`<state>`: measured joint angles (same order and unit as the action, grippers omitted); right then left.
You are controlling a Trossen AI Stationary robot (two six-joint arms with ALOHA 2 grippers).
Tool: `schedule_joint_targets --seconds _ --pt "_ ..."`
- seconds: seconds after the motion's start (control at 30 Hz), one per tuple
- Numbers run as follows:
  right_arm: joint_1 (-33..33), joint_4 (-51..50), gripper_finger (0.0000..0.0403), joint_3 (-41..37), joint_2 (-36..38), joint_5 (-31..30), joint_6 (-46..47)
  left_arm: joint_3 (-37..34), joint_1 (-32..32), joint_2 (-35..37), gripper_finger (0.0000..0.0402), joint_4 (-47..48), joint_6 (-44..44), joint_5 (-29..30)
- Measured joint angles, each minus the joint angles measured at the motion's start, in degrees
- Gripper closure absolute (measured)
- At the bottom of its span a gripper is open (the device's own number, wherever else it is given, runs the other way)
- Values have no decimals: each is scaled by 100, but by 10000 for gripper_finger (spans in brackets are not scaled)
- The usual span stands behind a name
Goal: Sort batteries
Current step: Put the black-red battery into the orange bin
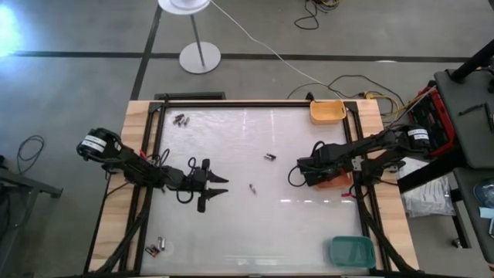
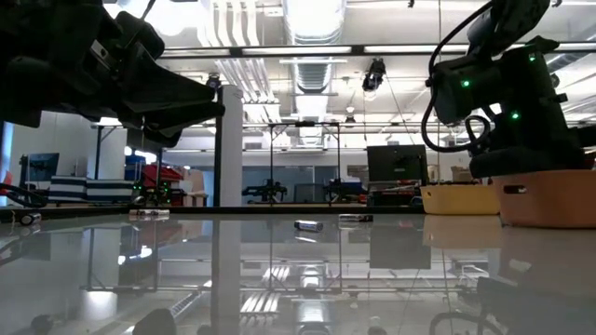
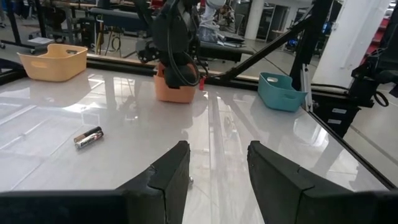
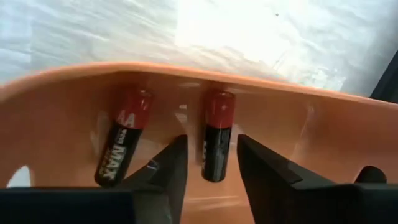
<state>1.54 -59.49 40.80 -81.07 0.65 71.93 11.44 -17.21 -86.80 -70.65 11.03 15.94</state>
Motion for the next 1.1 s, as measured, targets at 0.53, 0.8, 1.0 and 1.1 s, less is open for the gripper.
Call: schedule_joint_targets --seconds 0.53,0.8,1.0,1.1 --pt "-812 -1644 219 2564 426 -1066 -131 0 -76 0 258 -64 75 -224" --pt "-2476 1938 244 2572 342 -3995 -2882 174 -268 -7 258 -5 474 -645" --pt "-2956 4631 261 1645 -24 -4418 -4756 878 -424 67 261 1803 2002 72" --pt "-2966 4991 265 1363 -263 -4421 -4932 1612 -634 134 269 4264 3147 463"
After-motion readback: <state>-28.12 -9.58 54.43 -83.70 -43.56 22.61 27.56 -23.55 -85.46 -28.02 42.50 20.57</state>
